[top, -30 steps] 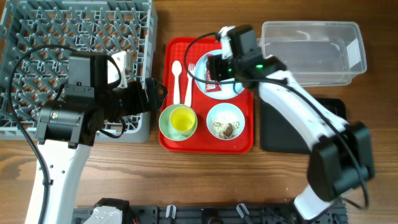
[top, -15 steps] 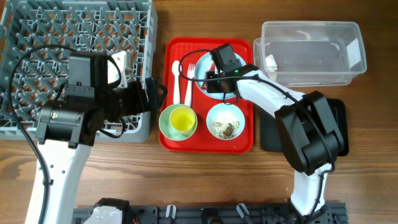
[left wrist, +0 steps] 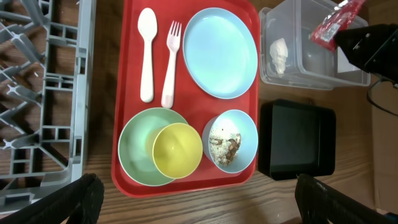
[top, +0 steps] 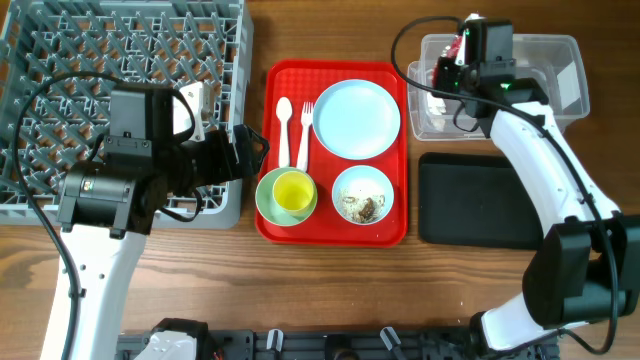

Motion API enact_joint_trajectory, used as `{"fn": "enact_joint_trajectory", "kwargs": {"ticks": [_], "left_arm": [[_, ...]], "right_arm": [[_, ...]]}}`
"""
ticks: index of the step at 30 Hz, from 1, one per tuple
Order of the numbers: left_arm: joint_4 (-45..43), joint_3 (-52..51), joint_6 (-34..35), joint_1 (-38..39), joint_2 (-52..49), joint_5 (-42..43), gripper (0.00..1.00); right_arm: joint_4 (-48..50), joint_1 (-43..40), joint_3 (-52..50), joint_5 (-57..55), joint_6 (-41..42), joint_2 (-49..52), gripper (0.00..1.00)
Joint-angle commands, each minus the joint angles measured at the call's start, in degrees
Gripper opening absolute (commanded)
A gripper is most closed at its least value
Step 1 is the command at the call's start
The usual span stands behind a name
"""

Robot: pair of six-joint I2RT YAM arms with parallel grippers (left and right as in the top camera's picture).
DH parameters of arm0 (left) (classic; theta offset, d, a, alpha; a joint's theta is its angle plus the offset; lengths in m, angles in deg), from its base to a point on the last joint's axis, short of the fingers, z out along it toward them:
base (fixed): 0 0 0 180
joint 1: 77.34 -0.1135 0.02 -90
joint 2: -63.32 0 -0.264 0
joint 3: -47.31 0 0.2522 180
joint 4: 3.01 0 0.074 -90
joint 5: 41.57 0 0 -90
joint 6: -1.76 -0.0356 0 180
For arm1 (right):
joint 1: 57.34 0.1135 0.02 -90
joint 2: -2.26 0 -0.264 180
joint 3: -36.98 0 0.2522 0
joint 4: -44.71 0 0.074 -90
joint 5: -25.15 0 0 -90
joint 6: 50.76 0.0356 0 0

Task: Sort waste into correct bins and load items into the dishwasher rack
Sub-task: 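Carry the tissue to the clear bin and release it, then grasp the yellow cup from the green cup with the right gripper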

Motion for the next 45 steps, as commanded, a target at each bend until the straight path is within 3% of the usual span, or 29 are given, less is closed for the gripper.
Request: {"fn": "enact_joint_trajectory", "kwargs": {"ticks": [1,3,7,12,17,24,28,31,33,35,37,41,43,45], "left_arm": [[0.0,0.9,0.3,0.2,0.0,1.1,1.0],[0.0,0.9,0.3,0.2,0.0,1.1,1.0],[0.0,0.9,0.3,0.2,0.0,1.1,1.0],[0.0,0.9,0.3,0.2,0.0,1.1,1.0],[0.0,0.9,0.3,0.2,0.0,1.1,1.0],[0.0,0.9,0.3,0.2,0.0,1.1,1.0],[0.0,0.9,0.3,0.2,0.0,1.1,1.0],[0.0,0.9,0.3,0.2,0.0,1.1,1.0],[0.0,0.9,0.3,0.2,0.0,1.1,1.0],[0.0,0.9,0.3,0.2,0.0,1.1,1.0],[0.0,0.9,0.3,0.2,0.0,1.1,1.0],[0.3,0.9,0.3,0.2,0.0,1.1,1.0],[1.1,0.9,0.3,0.2,0.0,1.1,1.0],[1.1,0.9,0.3,0.2,0.0,1.1,1.0]], "right_arm": [[-1.7,-1.0,-0.1,-3.0,-7.3,0.5,0.9],[-4.9,-0.7,-0.1,0.0,-6.5,-1.0,1.0],[-13.1,1.2,-0.1,10.8,-0.2,-9.0,0.99],[-20.2,6.6,-0.1,36.2,1.6,-19.8,0.77],[-26.6,19.1,-1.9,34.2,10.6,-19.1,0.56],[-18.1,35.8,-6.1,15.9,26.3,-6.9,0.5],[-12.8,36.2,-6.1,13.7,27.8,0.0,0.49],[-10.1,36.2,-6.1,13.9,28.9,5.7,0.41],[-10.3,36.2,-6.1,14.0,29.8,7.8,0.18],[-10.5,36.2,-6.1,14.1,30.3,7.9,0.13],[-10.4,36.1,-6.0,14.2,30.2,6.9,0.12],[-11.1,35.8,-6.0,14.3,28.3,2.8,0.21],[-11.6,35.7,-6.0,14.1,28.2,0.4,0.05],[-12.3,35.4,-6.0,13.9,28.2,-1.6,0.04]]}}
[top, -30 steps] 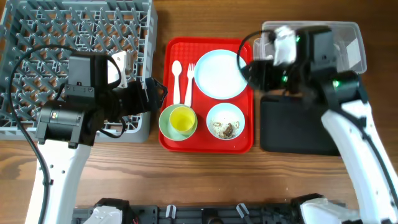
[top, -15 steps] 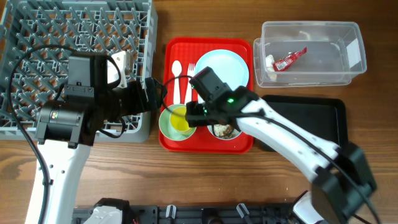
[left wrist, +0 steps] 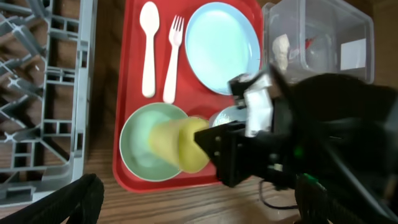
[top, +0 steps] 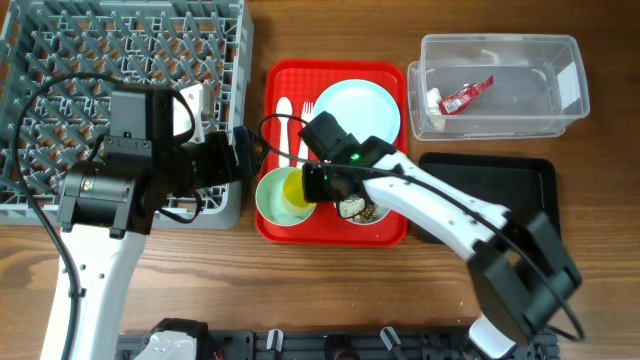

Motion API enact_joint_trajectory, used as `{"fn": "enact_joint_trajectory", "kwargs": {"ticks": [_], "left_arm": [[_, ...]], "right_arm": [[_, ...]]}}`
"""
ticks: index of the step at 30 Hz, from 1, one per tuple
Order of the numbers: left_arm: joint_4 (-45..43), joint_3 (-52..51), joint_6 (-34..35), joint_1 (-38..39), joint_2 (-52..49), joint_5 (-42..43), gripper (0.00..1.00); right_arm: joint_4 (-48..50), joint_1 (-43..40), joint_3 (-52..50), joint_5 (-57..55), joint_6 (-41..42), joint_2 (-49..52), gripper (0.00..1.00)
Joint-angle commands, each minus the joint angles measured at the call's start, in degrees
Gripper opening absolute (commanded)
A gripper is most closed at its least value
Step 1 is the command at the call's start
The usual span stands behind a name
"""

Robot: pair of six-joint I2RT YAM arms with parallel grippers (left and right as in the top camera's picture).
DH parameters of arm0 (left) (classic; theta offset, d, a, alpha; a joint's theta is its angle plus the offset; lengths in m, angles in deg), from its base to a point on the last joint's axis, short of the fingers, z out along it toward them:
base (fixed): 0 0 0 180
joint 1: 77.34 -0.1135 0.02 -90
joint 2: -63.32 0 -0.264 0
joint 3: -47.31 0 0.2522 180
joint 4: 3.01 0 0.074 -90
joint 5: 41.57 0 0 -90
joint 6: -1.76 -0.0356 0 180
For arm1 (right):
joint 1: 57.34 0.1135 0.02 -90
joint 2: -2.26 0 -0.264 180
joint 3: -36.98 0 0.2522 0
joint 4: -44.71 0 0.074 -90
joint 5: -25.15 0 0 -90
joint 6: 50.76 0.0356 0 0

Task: Sort waste into correct bins and load items into the dishwasher rack
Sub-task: 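Grasp the yellow cup from the green cup with the right gripper, then lift the yellow cup and hand it to the left gripper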

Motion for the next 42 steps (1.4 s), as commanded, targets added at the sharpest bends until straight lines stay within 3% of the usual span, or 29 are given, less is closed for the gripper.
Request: {"fn": "enact_joint_trajectory", "kwargs": {"ticks": [1,7,11,13,14,17,19,24,29,31,33,40,42], "left_arm": [[0.0,0.9,0.3,0.2,0.0,1.1,1.0],[0.5,0.9,0.2,0.2,0.0,1.1,1.0],[0.4,0.9,0.3,0.2,0.0,2.2,1.0],[-1.1,0.9,0.3,0.2,0.0,7.5,1.0],[-2.5,0.9,0.3,0.0,0.0,13.4,1.0],[-11.4,0.9,0.3,-2.4,0.0,43.7,0.95],[-17.2,0.9,0.7,-4.5,0.0,56.4,0.9],[-18.1,0.9,2.2,-7.3,0.0,68.0,0.9],[-17.7,0.9,1.9,-4.8,0.1,69.2,0.9],[-17.7,0.9,1.7,-2.9,0.0,69.2,0.85],[-17.7,0.9,1.7,-1.6,0.1,69.2,0.75],[-17.6,0.9,1.8,0.4,0.1,69.2,0.8],[-17.6,0.9,1.8,0.4,0.1,69.2,0.78]], "right_arm": [[-0.7,-0.7,-0.2,-1.1,-0.6,-5.7,0.04],[-4.7,-7.5,-0.2,1.0,-1.7,-11.4,0.04],[-2.0,-18.3,-0.2,23.6,-13.2,-18.3,0.04],[-0.1,-23.1,-0.2,37.6,-17.9,-21.4,0.04],[0.8,-24.9,-0.2,44.5,-19.9,-22.6,0.04],[1.8,-25.3,-0.2,55.4,-22.9,-23.8,0.04],[2.8,-25.0,-0.2,61.4,-24.7,-23.8,0.04],[11.8,-24.4,-0.2,76.5,-25.0,-23.8,0.04],[28.4,-18.8,-0.2,71.8,-10.3,-23.8,0.04],[32.5,-17.2,-0.2,68.7,-6.8,-23.8,0.04],[34.8,-17.0,-0.2,67.5,-5.0,-23.8,0.04],[38.7,-17.0,-0.2,64.2,-1.5,-23.8,0.04],[38.7,-17.0,-0.2,63.2,-1.5,-23.8,0.05]]}}
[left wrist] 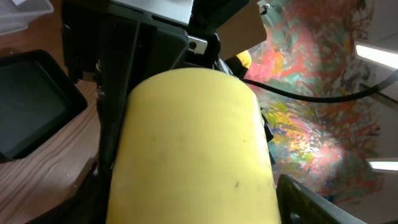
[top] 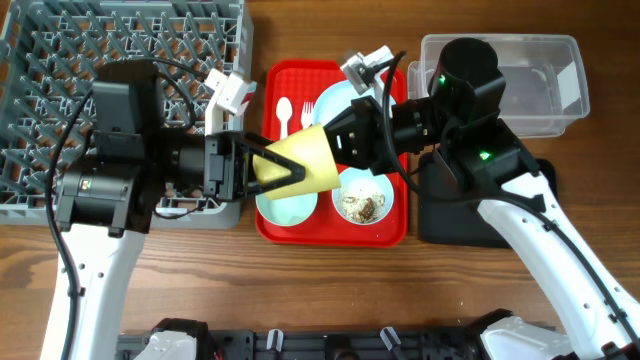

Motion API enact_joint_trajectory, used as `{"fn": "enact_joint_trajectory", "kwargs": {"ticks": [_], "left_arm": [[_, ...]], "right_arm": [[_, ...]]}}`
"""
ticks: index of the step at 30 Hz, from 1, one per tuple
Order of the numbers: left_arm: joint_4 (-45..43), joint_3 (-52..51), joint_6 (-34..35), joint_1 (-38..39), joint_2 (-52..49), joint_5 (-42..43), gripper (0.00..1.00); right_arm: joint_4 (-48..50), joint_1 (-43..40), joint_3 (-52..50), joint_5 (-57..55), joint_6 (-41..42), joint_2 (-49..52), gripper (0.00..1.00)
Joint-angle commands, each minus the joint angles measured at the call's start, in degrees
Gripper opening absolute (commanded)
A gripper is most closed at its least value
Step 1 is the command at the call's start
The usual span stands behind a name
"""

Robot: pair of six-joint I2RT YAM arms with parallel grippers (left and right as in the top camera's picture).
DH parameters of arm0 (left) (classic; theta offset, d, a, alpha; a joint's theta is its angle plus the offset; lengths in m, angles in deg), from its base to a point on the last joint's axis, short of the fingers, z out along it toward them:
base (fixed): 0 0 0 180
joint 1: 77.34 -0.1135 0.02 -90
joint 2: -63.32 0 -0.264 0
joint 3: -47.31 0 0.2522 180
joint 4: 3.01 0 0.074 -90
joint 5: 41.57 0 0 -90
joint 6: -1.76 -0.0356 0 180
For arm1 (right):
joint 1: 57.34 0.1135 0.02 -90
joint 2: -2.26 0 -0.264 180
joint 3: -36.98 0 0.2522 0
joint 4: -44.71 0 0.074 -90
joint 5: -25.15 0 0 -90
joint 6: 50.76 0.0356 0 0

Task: Sort waste into correct bins and load items into the dishwasher rack
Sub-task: 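Lift the yellow cup and hand it to the left gripper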

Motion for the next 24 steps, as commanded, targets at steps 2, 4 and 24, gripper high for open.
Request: {"fn": "enact_joint_trajectory", "kwargs": {"ticks": [2,4,24], "left_arm": [[0.0,0.7,-0.1,0.8,0.2,3.1,0.77],[0.0,0.7,-0.1,0.7,0.2,3.0,0.77],[-3.9,0.7,-0.1,-3.6,0.2,2.9,0.92]], "right_arm": [[0.3,0.0,0.4,-6.9,0.9,-0.3,0.04],[0.3,-0.7,0.4,-8.0,0.9,-0.3,0.04],[-3.4,-1.5,0.4,-6.3,0.8,-0.3,0.04]]}}
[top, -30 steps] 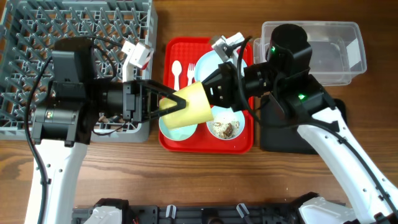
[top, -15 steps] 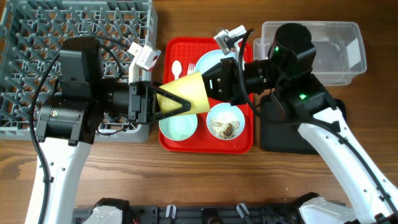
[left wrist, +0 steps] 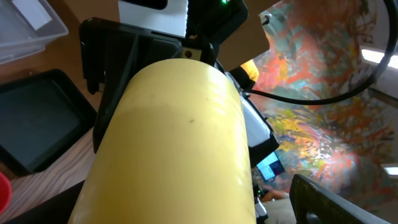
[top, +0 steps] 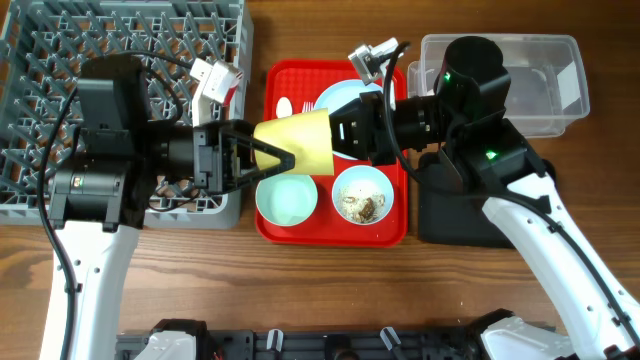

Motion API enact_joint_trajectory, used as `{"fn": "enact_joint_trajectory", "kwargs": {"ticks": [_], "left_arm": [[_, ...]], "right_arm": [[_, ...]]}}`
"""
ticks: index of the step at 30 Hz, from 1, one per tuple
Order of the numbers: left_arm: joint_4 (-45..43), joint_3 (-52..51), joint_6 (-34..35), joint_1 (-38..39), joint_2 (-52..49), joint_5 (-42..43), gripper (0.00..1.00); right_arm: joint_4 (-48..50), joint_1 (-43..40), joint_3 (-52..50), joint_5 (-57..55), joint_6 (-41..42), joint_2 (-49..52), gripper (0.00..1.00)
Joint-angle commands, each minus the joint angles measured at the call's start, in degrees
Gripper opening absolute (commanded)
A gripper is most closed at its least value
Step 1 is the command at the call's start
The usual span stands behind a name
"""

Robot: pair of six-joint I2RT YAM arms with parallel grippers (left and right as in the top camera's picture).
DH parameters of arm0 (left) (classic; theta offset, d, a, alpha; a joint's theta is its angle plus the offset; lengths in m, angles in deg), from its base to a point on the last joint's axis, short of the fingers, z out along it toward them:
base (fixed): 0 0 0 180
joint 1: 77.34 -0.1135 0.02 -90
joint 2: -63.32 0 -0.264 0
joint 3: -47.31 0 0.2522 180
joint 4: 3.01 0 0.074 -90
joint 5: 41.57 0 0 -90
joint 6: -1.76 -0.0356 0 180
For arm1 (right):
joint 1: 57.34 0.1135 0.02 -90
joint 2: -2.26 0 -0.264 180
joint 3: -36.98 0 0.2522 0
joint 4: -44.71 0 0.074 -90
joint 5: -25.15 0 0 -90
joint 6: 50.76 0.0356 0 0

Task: Sort waste into correct bins and load items into the dishwasher rack
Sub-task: 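Lift the yellow cup and hand it to the left gripper, then place the yellow cup into the rack with the left gripper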

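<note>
The yellow cup [top: 300, 143] hangs on its side above the red tray [top: 330, 238]. My right gripper [top: 345, 135] is shut on its right end. My left gripper [top: 262, 155] reaches in from the left, jaws open, one finger on each side of the cup. In the left wrist view the cup [left wrist: 180, 143] fills the frame, the right gripper [left wrist: 155, 50] is behind it, and one of my fingers [left wrist: 329, 199] stands apart from its side. The grey dishwasher rack [top: 60, 60] lies at the far left.
On the tray sit an empty green bowl [top: 287, 198], a blue bowl with food scraps [top: 362, 196], a blue plate [top: 345, 100] and a white spoon [top: 284, 106], partly hidden. A clear bin [top: 540, 90] stands at the far right. In front of it is a black bin [top: 470, 215].
The cup, still between both grippers, sits slightly farther from the table's front edge. My left arm has drawn back a little toward the rack.
First my right gripper held a red wrapper over the clear bin, and the cup sat in the green bowl. Then the wrapper lay in the bin and the right gripper was at the cup. Later the cup was raised sideways between my left fingers, as now.
</note>
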Motion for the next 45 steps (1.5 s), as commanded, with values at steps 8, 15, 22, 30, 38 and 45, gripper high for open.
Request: {"fn": "enact_joint_trajectory", "kwargs": {"ticks": [8,15,22,30,38,45], "left_arm": [[-4.1,0.7,-0.5,-0.3,0.7,2.4,0.81],[-4.2,0.7,-0.5,-0.3,0.7,2.4,0.82],[-4.2,0.7,-0.5,-0.3,0.7,1.0,0.64],[-4.0,0.7,-0.8,-0.4,0.7,-10.0,0.63],[18.8,0.7,-5.0,-2.0,0.7,-71.1,0.51],[28.5,-2.6,1.4,-2.0,-1.5,-90.9,0.53]], "right_arm": [[-0.7,-0.4,0.1,-0.6,-0.2,0.3,0.04],[-0.7,-0.4,0.1,-0.3,-0.2,0.3,0.04],[-0.7,-0.4,0.1,-0.1,-0.2,0.3,0.11],[-1.2,-7.3,0.1,1.6,-6.1,-2.8,0.54],[-36.9,-14.2,0.1,-28.2,-14.8,-10.0,0.56],[-54.7,-14.2,0.1,-46.9,-17.0,-9.6,0.58]]}}
